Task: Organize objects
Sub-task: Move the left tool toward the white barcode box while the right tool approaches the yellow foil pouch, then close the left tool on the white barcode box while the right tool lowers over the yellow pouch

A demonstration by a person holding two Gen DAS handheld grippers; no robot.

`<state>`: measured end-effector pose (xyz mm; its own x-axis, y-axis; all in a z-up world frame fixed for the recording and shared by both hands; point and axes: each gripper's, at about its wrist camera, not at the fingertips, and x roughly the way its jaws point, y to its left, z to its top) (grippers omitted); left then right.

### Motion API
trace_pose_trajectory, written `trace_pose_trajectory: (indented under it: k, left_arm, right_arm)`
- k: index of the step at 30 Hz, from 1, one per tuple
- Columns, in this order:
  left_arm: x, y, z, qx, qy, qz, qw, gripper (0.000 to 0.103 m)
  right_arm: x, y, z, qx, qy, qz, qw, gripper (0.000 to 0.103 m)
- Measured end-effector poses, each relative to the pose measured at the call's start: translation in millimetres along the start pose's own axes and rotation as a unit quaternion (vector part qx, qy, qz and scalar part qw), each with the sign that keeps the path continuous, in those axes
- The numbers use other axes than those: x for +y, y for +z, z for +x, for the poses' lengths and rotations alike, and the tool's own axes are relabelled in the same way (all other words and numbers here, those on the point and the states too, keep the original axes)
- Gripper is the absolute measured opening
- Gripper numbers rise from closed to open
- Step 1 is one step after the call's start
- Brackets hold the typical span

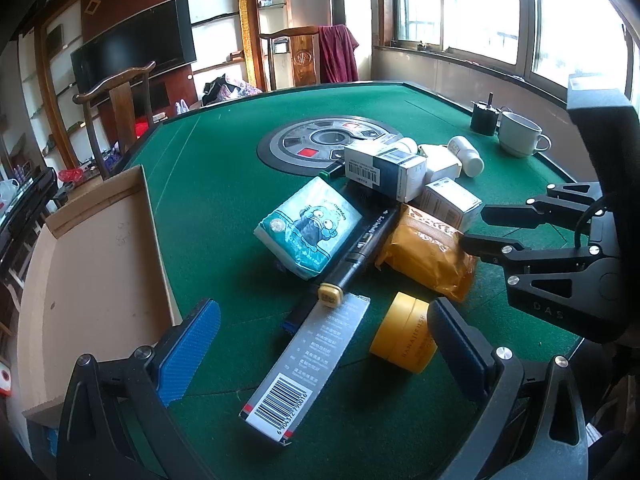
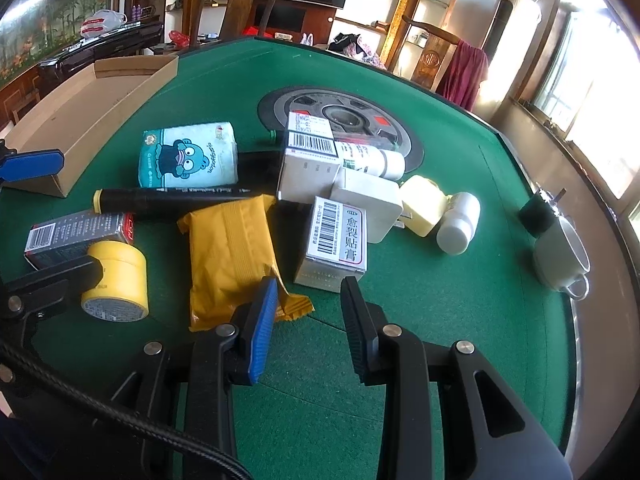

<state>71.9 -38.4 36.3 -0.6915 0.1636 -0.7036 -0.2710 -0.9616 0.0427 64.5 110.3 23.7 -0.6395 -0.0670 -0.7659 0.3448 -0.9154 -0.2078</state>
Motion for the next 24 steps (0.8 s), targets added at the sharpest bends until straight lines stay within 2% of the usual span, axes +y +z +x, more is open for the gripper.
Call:
trace_pose_trajectory:
  k: [8, 10, 15, 24]
  left_arm:
    - [-0.8, 0.0, 0.2, 0.0, -0.003, -0.001, 1.0, 0.101]
    - [-1.1, -0.2, 0.1, 0.001, -0.003, -0.001, 1.0, 0.101]
    - [-1.0, 0.4, 0.2, 0.004, -0.006, 0.0, 1.0, 0.101]
    - [0.2, 0.7, -1.2, 0.014, -0.022, 0.004, 0.9997, 0.101]
  right_arm:
    - [-10.2, -3.0, 5.9, 0.009, 0.013, 0.022, 1.0, 0.03]
    - [-14.2, -4.3, 8.7, 0.014, 0.021, 0.032, 0.999, 0.024]
    - [-19.4, -5.6, 9.4, 0.018, 0.031, 0.049, 0.998, 0.019]
    - [-29.6, -8.3, 3.4, 0.012, 0.034, 0.068, 0.997, 0.019]
